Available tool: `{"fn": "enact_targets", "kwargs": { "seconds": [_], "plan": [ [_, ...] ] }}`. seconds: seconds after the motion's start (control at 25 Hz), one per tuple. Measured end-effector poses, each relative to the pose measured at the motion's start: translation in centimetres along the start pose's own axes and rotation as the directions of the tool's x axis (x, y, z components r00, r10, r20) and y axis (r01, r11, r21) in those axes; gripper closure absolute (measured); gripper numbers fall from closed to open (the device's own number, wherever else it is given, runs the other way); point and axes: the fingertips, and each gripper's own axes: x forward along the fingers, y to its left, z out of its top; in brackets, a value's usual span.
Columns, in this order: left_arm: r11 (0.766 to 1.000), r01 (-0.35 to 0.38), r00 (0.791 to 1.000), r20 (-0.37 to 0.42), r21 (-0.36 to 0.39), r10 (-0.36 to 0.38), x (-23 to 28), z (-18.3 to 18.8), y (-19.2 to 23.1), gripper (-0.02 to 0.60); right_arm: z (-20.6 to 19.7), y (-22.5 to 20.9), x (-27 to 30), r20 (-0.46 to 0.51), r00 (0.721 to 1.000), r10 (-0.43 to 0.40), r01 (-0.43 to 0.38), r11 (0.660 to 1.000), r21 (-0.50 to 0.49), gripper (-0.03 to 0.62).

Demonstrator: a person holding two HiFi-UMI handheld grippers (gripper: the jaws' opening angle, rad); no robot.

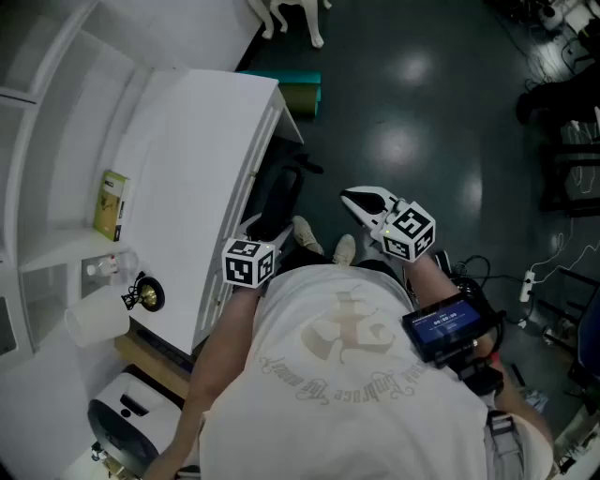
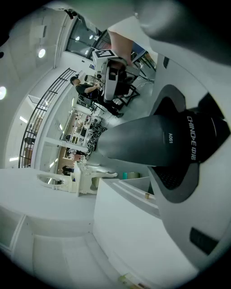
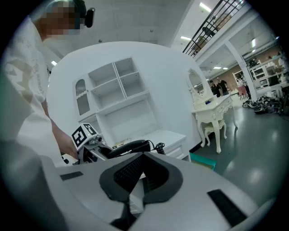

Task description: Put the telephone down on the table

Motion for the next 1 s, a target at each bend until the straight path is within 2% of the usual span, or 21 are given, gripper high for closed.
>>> {"fn": "enact_targets", "kwargs": {
  "seconds": [0.16, 0.6, 1.0],
  "plan": [
    [1.000, 0.005, 1.000, 0.011, 0.001, -0.005, 0.09, 0.43, -0.32, 0.307, 0.66, 0.11, 0.01, 0.027, 0.999, 0.019, -0.019, 1.000, 0.003, 0.579],
    [1.000, 0.000, 0.999, 0.040, -0.014, 0.000, -0.36, 0.71, -0.48, 0.307, 0.82, 0.18, 0.37, 0.003, 1.000, 0.014, -0.014, 1.000, -0.018, 0.579],
    [1.000, 0.007, 1.000, 0.028, -0.012, -0.007, -0.70, 0.22, -0.46, 0.307, 0.67, 0.03, 0.92, -0.007, 1.000, 0.014, -0.014, 1.000, -0.015, 0.579]
  ]
}}
